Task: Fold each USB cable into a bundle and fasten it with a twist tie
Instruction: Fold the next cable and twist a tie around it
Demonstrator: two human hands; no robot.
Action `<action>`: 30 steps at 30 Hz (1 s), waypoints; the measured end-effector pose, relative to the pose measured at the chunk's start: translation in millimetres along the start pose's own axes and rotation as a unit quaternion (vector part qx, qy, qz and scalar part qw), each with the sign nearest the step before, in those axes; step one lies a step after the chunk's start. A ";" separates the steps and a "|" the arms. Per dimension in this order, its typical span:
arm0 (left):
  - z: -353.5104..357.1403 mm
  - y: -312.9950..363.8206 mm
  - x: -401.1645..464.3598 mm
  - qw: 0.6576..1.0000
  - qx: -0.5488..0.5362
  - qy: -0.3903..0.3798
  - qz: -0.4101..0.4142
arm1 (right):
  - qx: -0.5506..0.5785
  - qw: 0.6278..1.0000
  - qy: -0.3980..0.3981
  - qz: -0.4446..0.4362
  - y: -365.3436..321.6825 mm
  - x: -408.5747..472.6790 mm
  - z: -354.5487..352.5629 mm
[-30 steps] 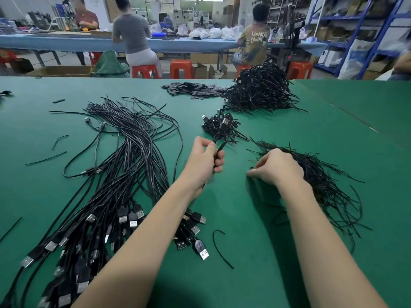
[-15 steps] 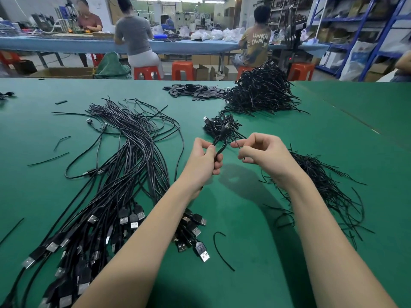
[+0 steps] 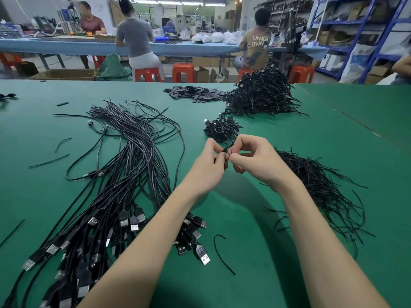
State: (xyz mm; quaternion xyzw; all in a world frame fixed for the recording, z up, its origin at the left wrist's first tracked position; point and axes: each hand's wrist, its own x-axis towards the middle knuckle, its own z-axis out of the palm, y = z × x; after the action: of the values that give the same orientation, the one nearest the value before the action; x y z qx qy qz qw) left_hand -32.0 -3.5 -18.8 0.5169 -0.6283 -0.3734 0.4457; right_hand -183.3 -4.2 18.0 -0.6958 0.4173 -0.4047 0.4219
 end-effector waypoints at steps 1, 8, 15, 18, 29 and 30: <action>0.0 -0.2 0.4 1.000 0.001 -0.002 -0.001 | -0.002 1.000 0.012 0.006 0.6 0.3 -1.2; -1.8 1.3 1.4 1.000 -0.018 0.003 -0.015 | -0.022 0.998 0.040 0.034 -1.8 0.8 -3.3; -7.0 5.7 3.0 0.998 -0.055 0.003 -0.021 | -0.144 0.984 0.104 -0.018 -4.2 3.1 5.0; -8.3 6.9 1.9 0.997 -0.065 0.004 -0.028 | -0.174 0.978 0.111 -0.041 -3.3 4.3 10.9; -3.9 8.6 3.5 0.976 -0.178 0.027 -0.123 | -0.209 0.970 0.103 -0.063 -2.6 2.3 10.0; -4.5 8.7 3.6 0.973 -0.189 0.034 -0.127 | -0.204 0.972 0.097 -0.059 -2.5 2.3 9.6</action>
State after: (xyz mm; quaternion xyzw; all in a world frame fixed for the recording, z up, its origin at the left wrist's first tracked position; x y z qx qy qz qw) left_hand -30.7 -5.5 -8.6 0.5118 -0.4599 -0.5209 0.5052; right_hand -173.1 -3.2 17.8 -0.7479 0.4882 -0.4009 0.2037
